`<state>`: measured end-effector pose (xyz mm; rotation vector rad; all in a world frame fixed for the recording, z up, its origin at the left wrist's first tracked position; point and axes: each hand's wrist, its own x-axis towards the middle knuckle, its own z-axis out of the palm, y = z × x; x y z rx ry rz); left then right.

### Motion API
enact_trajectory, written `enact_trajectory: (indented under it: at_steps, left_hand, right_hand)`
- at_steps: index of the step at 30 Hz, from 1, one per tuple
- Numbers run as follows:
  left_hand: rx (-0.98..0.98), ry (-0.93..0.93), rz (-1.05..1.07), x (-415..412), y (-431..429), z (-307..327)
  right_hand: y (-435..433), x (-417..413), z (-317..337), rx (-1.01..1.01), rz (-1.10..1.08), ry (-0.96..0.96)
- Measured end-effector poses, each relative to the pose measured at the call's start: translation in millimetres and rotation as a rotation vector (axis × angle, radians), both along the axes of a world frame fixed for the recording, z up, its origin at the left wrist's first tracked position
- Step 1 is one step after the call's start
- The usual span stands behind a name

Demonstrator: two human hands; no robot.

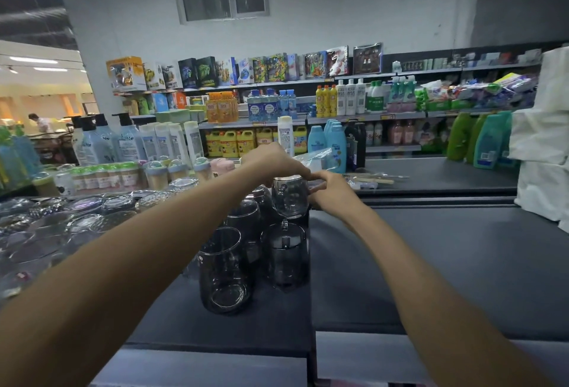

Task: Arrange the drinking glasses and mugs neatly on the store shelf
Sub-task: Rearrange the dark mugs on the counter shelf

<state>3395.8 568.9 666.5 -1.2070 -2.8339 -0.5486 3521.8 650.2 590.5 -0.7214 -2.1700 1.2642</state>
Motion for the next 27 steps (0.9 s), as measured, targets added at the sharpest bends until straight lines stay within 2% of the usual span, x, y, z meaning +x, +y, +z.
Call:
enact_trajectory:
  at_steps: [7, 13, 18, 22, 27]
  left_hand:
    - [-0.131, 0.087, 0.034, 5, 5, -12]
    - [-0.18, 0.178, 0.048, 12, 14, -17]
    - [-0.217, 0.245, -0.02, 10, 16, -25]
    - [-0.238, 0.338, -0.055, 7, 19, -37]
    - [-0.246, 0.346, -0.043, 4, 20, -44]
  right_hand:
    - [14, -11, -14, 0.063, 0.017, -0.04]
    - [15, -9, -13, -0.012, -0.022, -0.056]
    - [16, -11, -15, -0.092, -0.015, -0.033]
    - [17, -14, -19, -0.037, -0.031, -0.074]
    - [13, -10, -17, 0.037, -0.031, -0.135]
